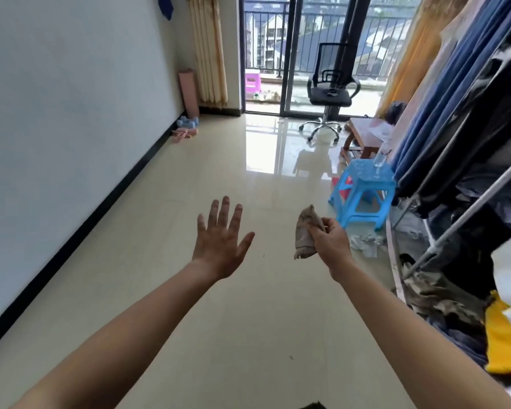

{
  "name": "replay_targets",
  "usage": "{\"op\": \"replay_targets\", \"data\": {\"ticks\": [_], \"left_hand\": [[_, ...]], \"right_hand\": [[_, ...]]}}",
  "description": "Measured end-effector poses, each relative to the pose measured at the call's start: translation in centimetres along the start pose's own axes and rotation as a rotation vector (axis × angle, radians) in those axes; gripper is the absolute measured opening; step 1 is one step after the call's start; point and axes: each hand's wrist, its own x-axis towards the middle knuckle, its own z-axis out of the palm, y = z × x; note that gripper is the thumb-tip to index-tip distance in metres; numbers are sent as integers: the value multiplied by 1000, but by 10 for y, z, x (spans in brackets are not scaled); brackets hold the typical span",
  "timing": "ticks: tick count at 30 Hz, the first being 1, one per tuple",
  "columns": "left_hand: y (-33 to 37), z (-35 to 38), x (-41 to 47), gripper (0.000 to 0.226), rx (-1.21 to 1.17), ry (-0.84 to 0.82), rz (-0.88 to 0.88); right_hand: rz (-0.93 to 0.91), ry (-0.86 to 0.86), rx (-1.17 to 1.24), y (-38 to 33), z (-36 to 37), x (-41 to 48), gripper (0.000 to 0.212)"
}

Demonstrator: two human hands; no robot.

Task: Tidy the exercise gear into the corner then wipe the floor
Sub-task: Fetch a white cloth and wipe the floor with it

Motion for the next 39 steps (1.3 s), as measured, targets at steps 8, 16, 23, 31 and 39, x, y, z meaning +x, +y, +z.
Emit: {"op": "replay_targets", "data": {"ticks": [8, 16, 23, 31, 39], "left_hand": [[37, 63, 268, 74, 89, -59, -53], [54, 48, 496, 75, 84, -17, -161], [15, 75, 688, 81, 30, 67, -248], [-42, 94, 943, 73, -29, 36, -334], [-67, 108, 1145, 71, 39, -19, -321]], "right_hand": [[50, -23, 47, -3, -11, 270, 17], [35, -114, -32, -96, -5, 514, 15], [-18, -226, -61, -145, 67, 710, 16], [4, -264, -127, -208, 146, 933, 18], [-45, -316, -129, -256, 185, 1149, 36]]}}
